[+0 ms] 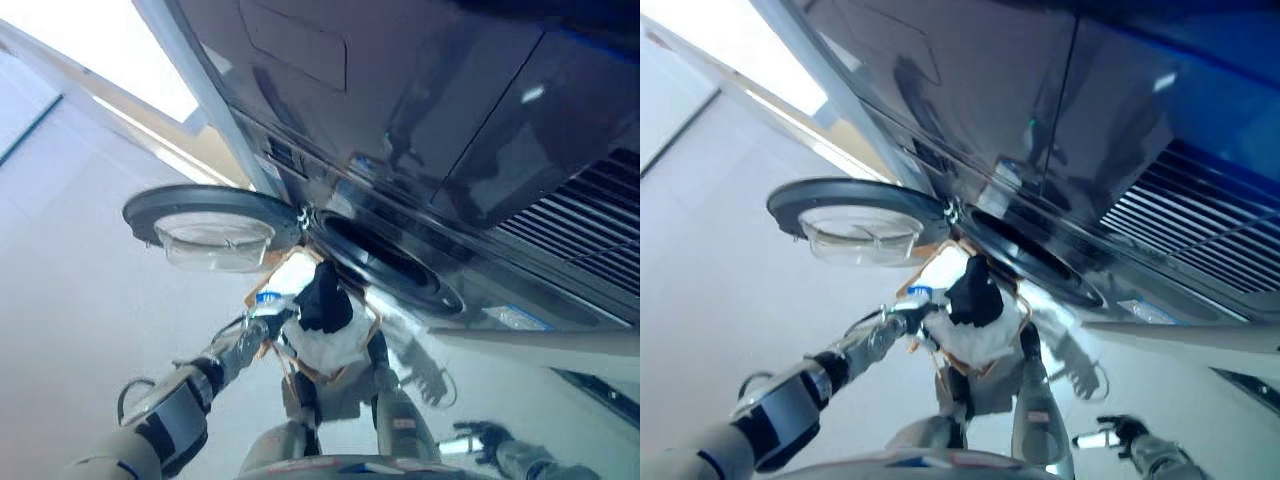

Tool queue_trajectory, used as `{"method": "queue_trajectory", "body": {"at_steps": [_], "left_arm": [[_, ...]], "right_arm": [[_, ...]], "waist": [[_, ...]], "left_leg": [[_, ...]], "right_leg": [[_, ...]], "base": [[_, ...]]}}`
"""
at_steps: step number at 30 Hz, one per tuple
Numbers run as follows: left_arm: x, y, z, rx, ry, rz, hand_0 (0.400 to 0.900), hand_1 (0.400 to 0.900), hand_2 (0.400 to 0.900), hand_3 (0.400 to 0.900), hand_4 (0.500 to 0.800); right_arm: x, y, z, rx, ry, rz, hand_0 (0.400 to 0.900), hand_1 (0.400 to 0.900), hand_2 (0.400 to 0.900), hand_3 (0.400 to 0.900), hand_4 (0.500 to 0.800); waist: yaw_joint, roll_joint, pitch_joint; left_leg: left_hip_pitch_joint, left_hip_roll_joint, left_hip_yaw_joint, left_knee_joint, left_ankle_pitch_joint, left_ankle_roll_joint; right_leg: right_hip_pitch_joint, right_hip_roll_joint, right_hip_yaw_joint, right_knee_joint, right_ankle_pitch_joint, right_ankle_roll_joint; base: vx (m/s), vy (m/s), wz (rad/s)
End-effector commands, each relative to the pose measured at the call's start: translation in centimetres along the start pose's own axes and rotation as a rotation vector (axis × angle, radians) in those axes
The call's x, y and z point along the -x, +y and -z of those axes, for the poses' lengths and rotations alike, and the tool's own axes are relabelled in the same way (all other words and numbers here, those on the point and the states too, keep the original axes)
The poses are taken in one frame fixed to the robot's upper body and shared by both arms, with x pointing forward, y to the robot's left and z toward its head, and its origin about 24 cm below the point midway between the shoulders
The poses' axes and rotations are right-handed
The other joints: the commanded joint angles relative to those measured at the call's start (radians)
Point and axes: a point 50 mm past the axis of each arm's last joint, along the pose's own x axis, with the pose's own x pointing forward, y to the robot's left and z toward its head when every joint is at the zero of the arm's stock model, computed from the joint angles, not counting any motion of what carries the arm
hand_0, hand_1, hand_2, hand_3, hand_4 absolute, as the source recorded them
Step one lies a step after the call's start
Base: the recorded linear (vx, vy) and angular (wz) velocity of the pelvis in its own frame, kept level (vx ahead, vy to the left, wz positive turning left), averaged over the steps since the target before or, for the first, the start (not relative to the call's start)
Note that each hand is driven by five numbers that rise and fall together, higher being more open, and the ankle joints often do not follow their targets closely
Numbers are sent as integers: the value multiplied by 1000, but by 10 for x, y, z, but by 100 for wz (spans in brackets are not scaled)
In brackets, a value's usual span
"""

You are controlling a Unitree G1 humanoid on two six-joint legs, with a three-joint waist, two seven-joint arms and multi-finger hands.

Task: Put the clothes in the basket into the washing machine.

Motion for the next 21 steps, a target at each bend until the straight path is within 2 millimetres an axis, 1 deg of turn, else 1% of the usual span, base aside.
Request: {"method": "queue_trajectory", "body": {"at_steps": [1, 3, 5, 7, 9, 10, 11, 13, 14, 18, 21], "left_arm": [[0, 47, 9, -89, 36, -133, 900, 900, 900, 900, 800], [-1, 76, 2, -141, 18, -192, 900, 900, 900, 900, 800], [1, 97, 1, -178, 27, -231, 900, 900, 900, 900, 800], [5, 123, 4, -225, 51, -283, 900, 900, 900, 900, 800], [9, 143, 4, -271, 66, -320, 900, 900, 900, 900, 800], [12, 152, 4, -280, 71, -343, 900, 900, 900, 900, 800], [14, 160, 3, -286, 72, -367, 900, 900, 900, 900, 800], [17, 173, -1, -291, 73, -409, 900, 900, 900, 900, 800], [17, 175, -1, -293, 71, -417, 900, 900, 900, 900, 800], [23, 194, -5, -298, 70, -463, 900, 900, 900, 900, 800], [24, 201, -12, -309, 58, -486, 900, 900, 900, 900, 800]], "right_arm": [[8, -46, 5, 101, 41, 140, 900, 900, 900, 900, 800], [12, -57, 16, 62, 72, 165, 900, 900, 900, 900, 800], [16, -65, 25, 37, 99, 190, 900, 900, 900, 900, 800], [19, -76, 28, 12, 116, 220, 900, 900, 900, 900, 800], [22, -85, 28, -4, 114, 242, 900, 900, 900, 900, 800], [22, -85, 29, -8, 115, 243, 900, 900, 900, 900, 800], [22, -87, 25, -11, 103, 249, 900, 900, 900, 900, 800], [21, -84, 24, -20, 95, 243, 900, 900, 900, 900, 800], [21, -82, 25, -22, 92, 239, 900, 900, 900, 900, 800], [20, -77, 30, -51, 96, 226, 900, 900, 900, 900, 800], [17, -69, 30, -69, 85, 213, 900, 900, 900, 900, 800]], "waist": [[-8, -19, 56], [-14, -5, 82], [-17, 2, 90], [-19, 9, 101], [-24, 12, 111], [-26, 15, 117], [-29, 17, 123], [-34, 20, 135], [-36, 21, 138], [-42, 27, 141], [-48, 31, 136]], "left_leg": [[-149, -15, -48, 92, -12, 7], [-216, -19, -45, 122, -12, 7], [-272, -18, -39, 138, -7, 8], [-329, -16, -35, 156, -3, 8], [-373, -16, -35, 170, 0, 7], [-394, -17, -36, 177, 0, 7], [-411, -18, -37, 184, 1, 7], [-446, -21, -38, 201, -1, 9], [-462, -21, -39, 212, -4, 10], [-529, -30, -37, 271, -25, 17], [-579, -35, -39, 313, -42, 18]], "right_leg": [[-14, 16, -20, 116, -96, 13], [-81, 19, -17, 140, -92, 9], [-137, 22, -12, 154, -89, 6], [-194, 24, -10, 169, -86, 3], [-235, 25, -13, 185, -85, 1], [-255, 23, -14, 190, -86, 1], [-270, 21, -16, 196, -87, 0], [-310, 25, -18, 221, -91, -3], [-327, 27, -18, 234, -96, -5], [-397, 29, -16, 291, -114, -12], [-442, 24, -15, 314, -119, -14]], "base": [[-98, -20, -4], [-106, -8, -7], [-76, -13, -13], [-54, -43, -2], [-33, -39, 5], [-23, -26, 8], [-16, -16, 9], [-14, -1, 5], [-14, 8, 3], [-18, 15, 7], [1, 15, 10]]}}
